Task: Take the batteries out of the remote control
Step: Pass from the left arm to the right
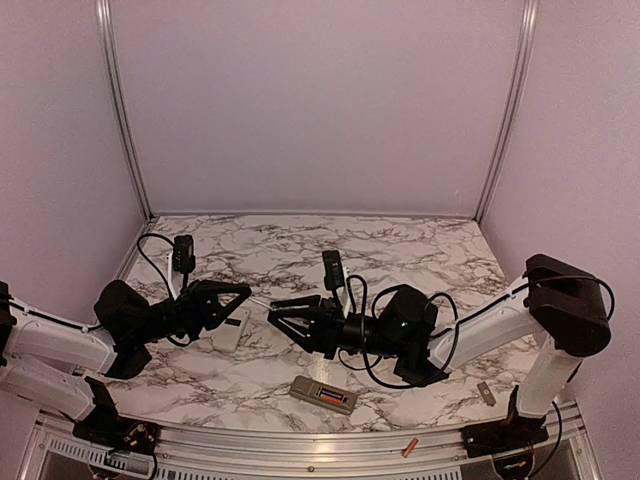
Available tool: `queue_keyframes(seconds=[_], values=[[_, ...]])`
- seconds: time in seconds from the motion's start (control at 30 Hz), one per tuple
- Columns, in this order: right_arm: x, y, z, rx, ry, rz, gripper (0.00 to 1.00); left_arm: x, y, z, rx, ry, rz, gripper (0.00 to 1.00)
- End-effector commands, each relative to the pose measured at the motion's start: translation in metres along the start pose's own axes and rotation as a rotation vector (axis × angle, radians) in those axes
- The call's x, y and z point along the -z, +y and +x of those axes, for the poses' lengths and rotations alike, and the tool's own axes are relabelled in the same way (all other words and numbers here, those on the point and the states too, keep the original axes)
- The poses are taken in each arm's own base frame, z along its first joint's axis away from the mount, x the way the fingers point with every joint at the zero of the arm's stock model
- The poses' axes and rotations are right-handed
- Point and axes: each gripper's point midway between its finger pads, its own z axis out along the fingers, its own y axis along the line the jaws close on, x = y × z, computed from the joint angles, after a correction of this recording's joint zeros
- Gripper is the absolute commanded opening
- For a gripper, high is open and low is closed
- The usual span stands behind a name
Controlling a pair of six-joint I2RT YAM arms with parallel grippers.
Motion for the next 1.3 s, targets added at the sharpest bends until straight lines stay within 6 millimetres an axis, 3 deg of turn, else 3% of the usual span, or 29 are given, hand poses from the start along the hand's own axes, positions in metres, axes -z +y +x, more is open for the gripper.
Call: queue_keyframes(seconds=[0.0, 0.77, 0.97, 1.07, 1.1, 1.27], values=[[-0.005, 0.017, -0.028, 0.045, -0.079, -0.051, 0.35, 0.007, -0.031, -0.034, -0.122, -0.144, 0.104, 0.00], [-0.007, 0.008, -0.026, 0.049, -0.057, 0.007, 0.00, 0.004, -0.027, -0.029, -0.129, -0.124, 0.095, 0.00], [0.013, -0.002, -0.028, 0.081, -0.055, 0.117, 0.00, 0.001, -0.011, -0.023, -0.190, -0.065, -0.003, 0.32], [0.026, -0.008, -0.027, 0.104, -0.037, 0.184, 0.00, 0.003, -0.001, -0.022, -0.229, -0.053, -0.069, 0.56], [0.030, -0.010, -0.027, 0.114, -0.029, 0.209, 0.00, 0.003, 0.002, -0.022, -0.240, -0.048, -0.089, 0.60], [0.054, -0.021, -0.028, 0.153, 0.003, 0.340, 0.00, 0.003, 0.036, -0.018, -0.285, 0.001, -0.261, 0.85]])
